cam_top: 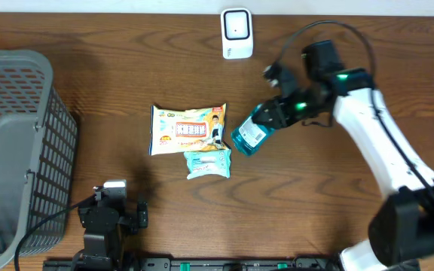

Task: Scan the item barcode
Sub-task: 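Lift the teal bottle and pull it right with the right gripper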

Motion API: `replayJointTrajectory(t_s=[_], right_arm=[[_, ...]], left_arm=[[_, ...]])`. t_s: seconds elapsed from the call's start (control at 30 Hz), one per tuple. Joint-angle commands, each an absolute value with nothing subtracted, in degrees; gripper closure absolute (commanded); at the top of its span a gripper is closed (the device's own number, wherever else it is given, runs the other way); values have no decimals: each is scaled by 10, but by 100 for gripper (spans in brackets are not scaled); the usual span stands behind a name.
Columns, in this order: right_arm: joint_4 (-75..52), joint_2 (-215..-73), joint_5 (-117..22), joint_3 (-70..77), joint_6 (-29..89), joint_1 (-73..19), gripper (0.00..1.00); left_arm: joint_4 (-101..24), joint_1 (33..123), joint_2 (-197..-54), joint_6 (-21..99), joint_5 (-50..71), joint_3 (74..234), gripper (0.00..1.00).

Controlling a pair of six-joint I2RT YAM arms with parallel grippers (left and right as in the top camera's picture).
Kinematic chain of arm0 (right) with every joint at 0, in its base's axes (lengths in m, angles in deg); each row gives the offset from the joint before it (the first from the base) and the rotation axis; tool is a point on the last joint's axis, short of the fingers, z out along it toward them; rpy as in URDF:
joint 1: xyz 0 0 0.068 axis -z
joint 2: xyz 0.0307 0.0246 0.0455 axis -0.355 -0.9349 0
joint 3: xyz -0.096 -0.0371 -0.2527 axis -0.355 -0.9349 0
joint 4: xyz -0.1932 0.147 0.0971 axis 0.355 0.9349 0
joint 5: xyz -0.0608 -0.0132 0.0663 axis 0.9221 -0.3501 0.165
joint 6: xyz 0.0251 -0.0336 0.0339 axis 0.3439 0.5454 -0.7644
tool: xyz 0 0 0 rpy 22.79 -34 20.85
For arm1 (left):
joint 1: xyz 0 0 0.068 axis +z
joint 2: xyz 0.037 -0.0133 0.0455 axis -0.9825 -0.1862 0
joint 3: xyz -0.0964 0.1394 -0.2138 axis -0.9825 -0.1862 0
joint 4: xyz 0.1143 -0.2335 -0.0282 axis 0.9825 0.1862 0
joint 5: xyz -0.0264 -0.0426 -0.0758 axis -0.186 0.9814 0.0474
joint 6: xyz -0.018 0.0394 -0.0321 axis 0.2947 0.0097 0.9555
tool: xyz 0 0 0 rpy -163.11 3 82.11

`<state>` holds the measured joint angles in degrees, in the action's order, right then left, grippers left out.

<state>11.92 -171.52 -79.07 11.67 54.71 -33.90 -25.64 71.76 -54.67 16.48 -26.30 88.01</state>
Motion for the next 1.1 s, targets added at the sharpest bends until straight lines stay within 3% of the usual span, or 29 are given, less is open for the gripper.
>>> replayJointTrajectory(t_s=[0.0, 0.17, 0.4, 0.63, 1.07], right_arm=[[148, -1672, -1002, 138, 539, -297, 89], [195, -1671, -1110, 138, 581, -259, 91], [205, -1672, -1161, 128, 651, -251, 96], [195, -1672, -1233, 79, 660, -254, 95], [191, -1672, -1238, 37, 666, -254, 94]], left_arm=[[-250, 720, -544, 161, -267, 878, 2], [-250, 720, -544, 161, -267, 878, 2], [-250, 720, -544, 161, -266, 878, 2], [-250, 720, -544, 161, -266, 878, 2], [-250, 720, -544, 161, -266, 878, 2]])
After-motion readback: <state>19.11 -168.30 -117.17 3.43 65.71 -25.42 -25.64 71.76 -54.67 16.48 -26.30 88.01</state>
